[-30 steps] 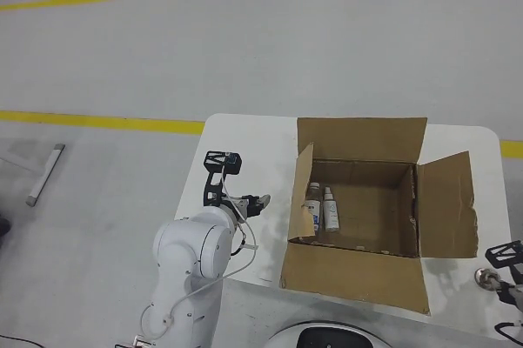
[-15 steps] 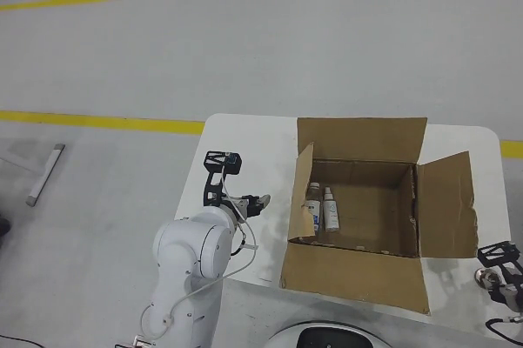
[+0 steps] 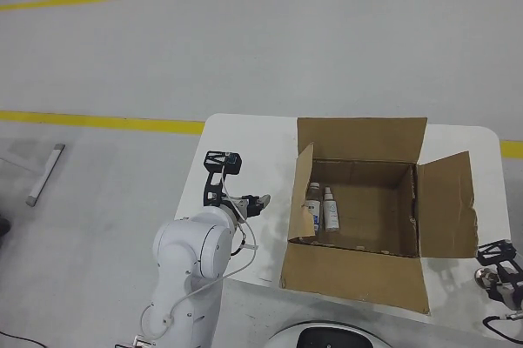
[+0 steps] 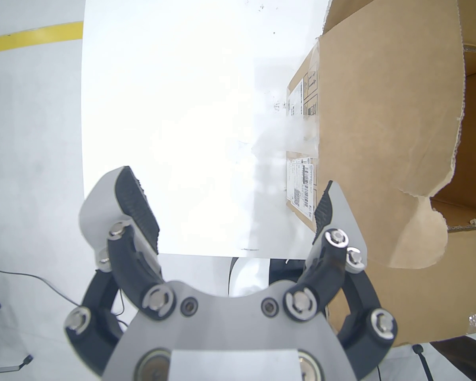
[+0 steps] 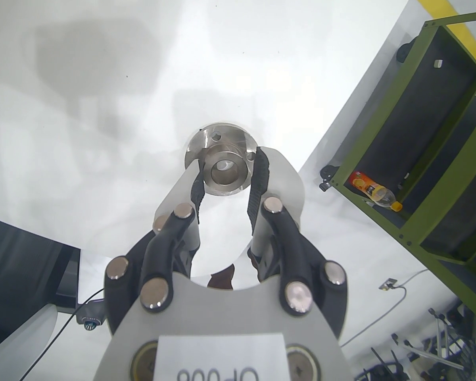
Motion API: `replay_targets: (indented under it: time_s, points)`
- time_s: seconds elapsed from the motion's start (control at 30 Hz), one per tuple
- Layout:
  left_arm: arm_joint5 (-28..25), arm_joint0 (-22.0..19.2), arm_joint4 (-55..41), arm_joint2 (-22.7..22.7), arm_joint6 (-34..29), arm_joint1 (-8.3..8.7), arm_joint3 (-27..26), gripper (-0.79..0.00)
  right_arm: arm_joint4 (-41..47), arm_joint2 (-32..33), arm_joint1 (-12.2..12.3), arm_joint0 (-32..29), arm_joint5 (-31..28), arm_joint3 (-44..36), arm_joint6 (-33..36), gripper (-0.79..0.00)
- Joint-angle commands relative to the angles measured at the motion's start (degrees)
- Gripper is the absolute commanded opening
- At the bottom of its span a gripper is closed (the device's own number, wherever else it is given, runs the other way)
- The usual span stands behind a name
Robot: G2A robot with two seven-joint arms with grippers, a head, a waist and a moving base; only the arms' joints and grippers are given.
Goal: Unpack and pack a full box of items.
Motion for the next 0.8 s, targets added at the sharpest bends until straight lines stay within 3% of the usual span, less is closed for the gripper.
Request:
replay_targets:
  time_s: [0.0,0.1,0.23,0.3,0.6,0.77]
  points:
    - [0.00,0.00,0.00,0.00,0.00,0.00,0.00,0.000,-0.06,-0.16,0.05,0.09,0.13,0.12,-0.01,-0.502]
    - [0.00,0.00,0.00,0.00,0.00,0.00,0.00,0.000,-0.02,-0.29,0.11,0.12,0.39,0.19,-0.06,-0.520]
    - [0.00,0.00,0.00,0.00,0.00,0.00,0.00,0.000,0.20,-0.38,0.22,0.08,0.46,0.25,-0.01,-0.622]
    - [0.00,0.00,0.00,0.00,0.00,0.00,0.00,0.000,0.26,-0.40,0.27,0.09,0.56,0.28,0.01,-0.782]
    - [0.00,0.00,0.00,0.00,0.00,0.00,0.00,0.000,2.44,0.74,0.49,-0.26,0.77,-0.93,-0.19,-0.785]
    - [0.00,0.00,0.00,0.00,0.00,0.00,0.00,0.000,9.39,4.43,0.57,-0.87,0.69,-4.14,-0.44,-0.785]
